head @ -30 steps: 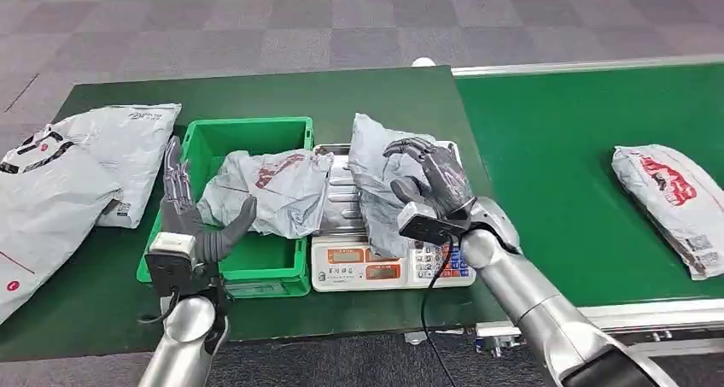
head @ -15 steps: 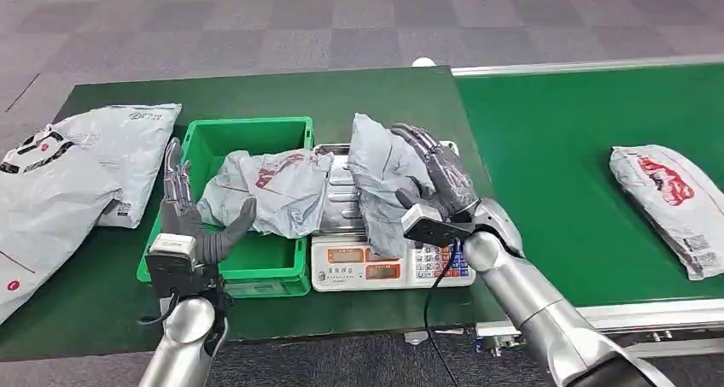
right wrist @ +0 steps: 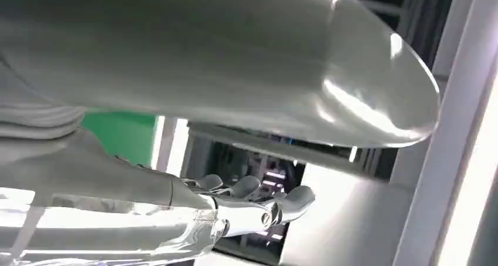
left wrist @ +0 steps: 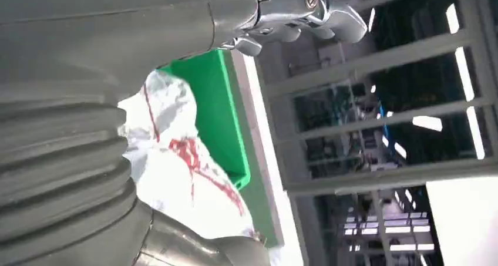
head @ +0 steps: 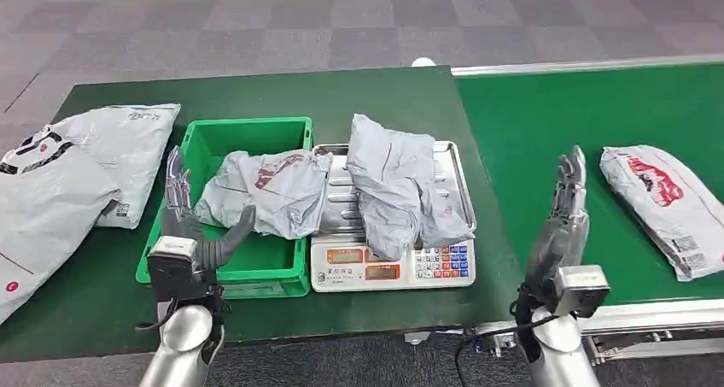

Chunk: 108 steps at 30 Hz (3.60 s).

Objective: Moved the parcel from conveyor to table for the left to box.

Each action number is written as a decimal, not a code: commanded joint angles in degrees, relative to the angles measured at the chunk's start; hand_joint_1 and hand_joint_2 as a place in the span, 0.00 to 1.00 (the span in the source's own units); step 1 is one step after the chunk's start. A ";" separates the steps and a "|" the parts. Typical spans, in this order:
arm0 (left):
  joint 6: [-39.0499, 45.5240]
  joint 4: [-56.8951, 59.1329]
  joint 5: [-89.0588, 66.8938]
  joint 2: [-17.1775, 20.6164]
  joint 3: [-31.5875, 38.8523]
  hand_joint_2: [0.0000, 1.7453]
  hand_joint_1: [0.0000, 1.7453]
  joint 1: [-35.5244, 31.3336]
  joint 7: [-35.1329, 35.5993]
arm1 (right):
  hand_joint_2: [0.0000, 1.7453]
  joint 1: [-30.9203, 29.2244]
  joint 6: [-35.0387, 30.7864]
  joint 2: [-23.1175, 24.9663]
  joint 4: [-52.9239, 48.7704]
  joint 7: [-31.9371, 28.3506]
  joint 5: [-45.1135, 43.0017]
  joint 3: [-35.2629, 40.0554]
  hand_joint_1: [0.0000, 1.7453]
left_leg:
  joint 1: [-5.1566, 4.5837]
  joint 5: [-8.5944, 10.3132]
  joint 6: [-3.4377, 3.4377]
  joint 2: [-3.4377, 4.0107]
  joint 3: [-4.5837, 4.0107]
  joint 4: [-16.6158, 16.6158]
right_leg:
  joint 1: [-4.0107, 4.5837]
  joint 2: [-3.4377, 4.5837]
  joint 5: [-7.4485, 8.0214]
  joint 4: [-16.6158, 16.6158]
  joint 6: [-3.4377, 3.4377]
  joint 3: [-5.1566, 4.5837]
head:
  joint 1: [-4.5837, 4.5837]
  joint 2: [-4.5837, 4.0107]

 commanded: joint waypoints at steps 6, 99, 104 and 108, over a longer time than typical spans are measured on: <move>-4.24 6.08 2.11 0.40 -2.40 1.00 0.00 -3.99 0.92 | 1.00 4.38 4.79 3.30 -6.04 1.88 -2.44 -7.09 0.00 | 0.02 0.00 -0.01 -0.09 0.11 -0.05 | 0.02 -0.05 -0.02 -0.07 -0.02 0.17 | 0.00 0.00; 13.13 15.71 -5.26 -4.40 -13.90 1.00 1.00 -14.39 -6.58 | 1.00 -7.63 -0.21 2.63 2.07 2.69 -0.14 -0.31 0.00 | -0.02 -0.02 0.05 0.23 0.26 -0.11 | -0.01 0.30 0.12 -0.12 -0.01 0.27 | 0.00 0.00; 19.59 3.20 -3.36 0.88 -15.85 1.00 1.00 -13.37 -6.58 | 1.00 -6.90 -0.95 2.24 1.33 2.20 -0.49 -0.40 0.00 | 0.01 0.00 0.03 0.23 0.10 -0.04 | 0.01 0.29 0.11 -0.06 0.00 0.12 | 0.00 0.00; 19.59 4.35 -7.58 -0.54 -8.33 1.00 1.00 -13.32 -6.58 | 1.00 -6.06 -1.24 2.62 0.12 2.03 -0.47 -0.89 0.00 | 0.03 0.01 0.03 0.16 0.19 -0.09 | 0.04 0.22 0.10 -0.11 0.00 0.22 | 0.00 0.02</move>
